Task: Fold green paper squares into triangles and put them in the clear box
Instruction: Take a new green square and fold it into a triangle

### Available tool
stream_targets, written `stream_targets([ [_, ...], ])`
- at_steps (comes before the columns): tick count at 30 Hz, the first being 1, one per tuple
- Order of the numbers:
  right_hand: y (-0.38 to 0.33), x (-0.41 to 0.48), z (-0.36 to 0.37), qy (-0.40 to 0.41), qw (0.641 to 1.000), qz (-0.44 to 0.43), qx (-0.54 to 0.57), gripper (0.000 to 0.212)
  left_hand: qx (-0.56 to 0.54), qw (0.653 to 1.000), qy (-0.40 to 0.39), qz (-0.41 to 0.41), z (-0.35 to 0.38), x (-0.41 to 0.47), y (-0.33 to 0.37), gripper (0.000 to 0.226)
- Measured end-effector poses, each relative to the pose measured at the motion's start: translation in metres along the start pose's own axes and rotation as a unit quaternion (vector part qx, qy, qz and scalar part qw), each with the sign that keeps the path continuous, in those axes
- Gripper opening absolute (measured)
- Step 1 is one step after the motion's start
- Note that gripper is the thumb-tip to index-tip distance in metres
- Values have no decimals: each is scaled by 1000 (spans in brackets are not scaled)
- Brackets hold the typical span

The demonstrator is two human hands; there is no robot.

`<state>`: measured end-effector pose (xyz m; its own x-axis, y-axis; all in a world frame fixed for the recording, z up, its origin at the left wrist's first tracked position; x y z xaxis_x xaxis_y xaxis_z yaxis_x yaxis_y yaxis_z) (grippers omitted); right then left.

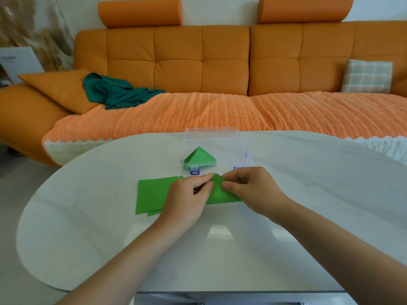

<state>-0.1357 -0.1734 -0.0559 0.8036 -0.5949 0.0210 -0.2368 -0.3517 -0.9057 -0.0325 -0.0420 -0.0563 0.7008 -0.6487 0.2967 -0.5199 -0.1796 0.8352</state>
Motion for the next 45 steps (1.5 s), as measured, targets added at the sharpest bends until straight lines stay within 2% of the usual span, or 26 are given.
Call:
stream_targets([
  [5,-3,0,0,3,999,-35,-19,16,-16,1000,4,-5,2,0,-3,30],
  [15,-19,-8,9,30,967,-147,-207,29,-42,999,10,-12,6,-1,-4,28],
  [22,-23,-10,12,25,959,-166,-227,31,-44,999,11,-8,5,-1,-3,27],
  [27,-15,-5,4,33,977,-102,-182,26,-42,999,8,3,6,-1,0,27],
  [31,-8,0,0,28,990,-53,-125,10,-33,999,-6,11,11,-1,0,26],
  [36,4,5,1,2,996,-6,-88,14,-12,999,-50,-11,15,1,-5,27],
  [39,12,7,4,-18,996,25,-87,14,60,994,-87,-20,15,1,-9,30],
  [42,19,9,8,-31,991,47,-122,10,161,980,-99,55,12,-2,-2,28],
  [45,21,11,11,-40,983,54,-169,12,168,970,-131,114,15,-7,5,18],
])
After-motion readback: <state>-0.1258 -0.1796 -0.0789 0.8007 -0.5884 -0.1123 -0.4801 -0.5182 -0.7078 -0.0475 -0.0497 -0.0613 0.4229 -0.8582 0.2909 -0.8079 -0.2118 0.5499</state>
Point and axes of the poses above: each hand's wrist, its own x-axis towards the middle knuckle, its own z-axis out of the palm, y = z × x, the point moved 8 cm from there along x, towards the middle knuckle
